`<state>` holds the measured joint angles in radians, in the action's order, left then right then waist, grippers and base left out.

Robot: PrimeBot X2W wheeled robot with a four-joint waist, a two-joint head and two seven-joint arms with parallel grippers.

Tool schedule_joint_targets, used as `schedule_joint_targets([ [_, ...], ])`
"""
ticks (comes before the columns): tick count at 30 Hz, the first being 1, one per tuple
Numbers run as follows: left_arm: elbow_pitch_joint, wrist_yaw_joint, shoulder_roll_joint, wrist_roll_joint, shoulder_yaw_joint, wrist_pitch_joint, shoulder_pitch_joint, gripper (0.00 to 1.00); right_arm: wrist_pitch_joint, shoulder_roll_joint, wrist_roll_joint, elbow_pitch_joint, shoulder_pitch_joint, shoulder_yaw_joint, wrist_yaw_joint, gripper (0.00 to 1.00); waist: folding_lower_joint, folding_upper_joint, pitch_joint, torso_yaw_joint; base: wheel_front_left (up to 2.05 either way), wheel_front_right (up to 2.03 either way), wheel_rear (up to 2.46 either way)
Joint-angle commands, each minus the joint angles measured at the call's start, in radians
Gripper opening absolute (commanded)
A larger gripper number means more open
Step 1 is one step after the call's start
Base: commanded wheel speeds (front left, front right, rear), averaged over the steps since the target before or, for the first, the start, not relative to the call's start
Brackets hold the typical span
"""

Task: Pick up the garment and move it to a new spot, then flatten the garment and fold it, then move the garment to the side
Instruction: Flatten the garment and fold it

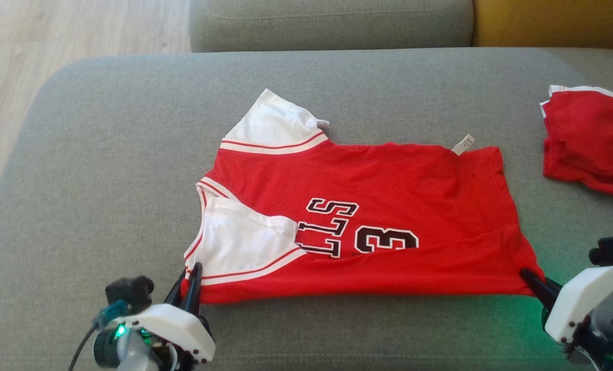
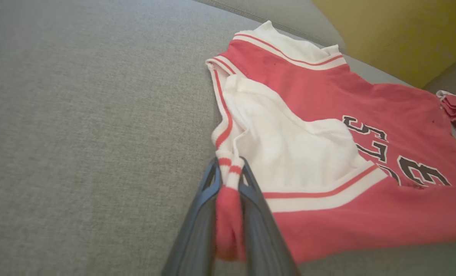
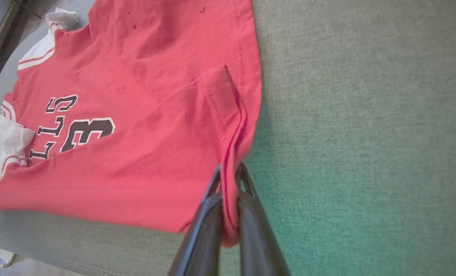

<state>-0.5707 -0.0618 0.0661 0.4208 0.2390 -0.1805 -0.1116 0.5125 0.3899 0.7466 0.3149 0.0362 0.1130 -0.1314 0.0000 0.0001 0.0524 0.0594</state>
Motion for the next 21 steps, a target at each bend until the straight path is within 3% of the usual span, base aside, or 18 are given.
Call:
schedule_joint_targets([
  [1,0.037,0.002,0.027,0.010,-0.035,0.001,-0.024,0.16,0.008,0.025,-0.003,-0.046,0.007,-0.005,0.001,0.00,0.0000,-0.0001,0.006,-0.003,0.00,0.00,0.00],
  [3,0.040,0.002,0.029,0.014,-0.032,0.013,-0.021,0.25,0.013,0.020,-0.009,-0.058,0.002,-0.020,0.001,0.00,0.0000,-0.0001,0.011,-0.004,0.00,0.00,0.00],
  [4,0.040,0.001,0.029,0.016,-0.030,0.022,-0.020,0.43,0.012,0.015,-0.012,-0.064,0.000,-0.029,0.001,0.26,0.0000,-0.0001,0.014,-0.004,0.00,0.00,0.00],
  [5,0.039,0.000,0.029,0.019,-0.028,0.031,-0.020,1.00,0.012,0.008,-0.014,-0.071,-0.002,-0.039,0.001,1.00,0.0000,-0.0001,0.017,-0.004,0.00,0.00,0.00],
  [12,0.076,0.015,0.034,0.037,-0.051,0.005,-0.035,1.00,-0.020,-0.027,-0.031,-0.141,0.000,-0.093,0.001,1.00,0.0000,-0.0001,0.028,-0.006,0.00,0.00,0.00],
  [17,0.157,0.046,0.026,0.032,-0.097,-0.067,-0.063,1.00,-0.148,-0.045,-0.021,-0.262,0.027,-0.085,0.001,1.00,0.0000,-0.0001,0.043,-0.012,0.00,0.00,0.00],
  [21,0.278,0.031,0.009,0.020,-0.134,-0.080,-0.083,1.00,-0.281,-0.047,-0.036,-0.334,0.043,-0.048,0.001,1.00,0.0000,-0.0001,0.058,-0.021,0.00,0.00,0.00],
])
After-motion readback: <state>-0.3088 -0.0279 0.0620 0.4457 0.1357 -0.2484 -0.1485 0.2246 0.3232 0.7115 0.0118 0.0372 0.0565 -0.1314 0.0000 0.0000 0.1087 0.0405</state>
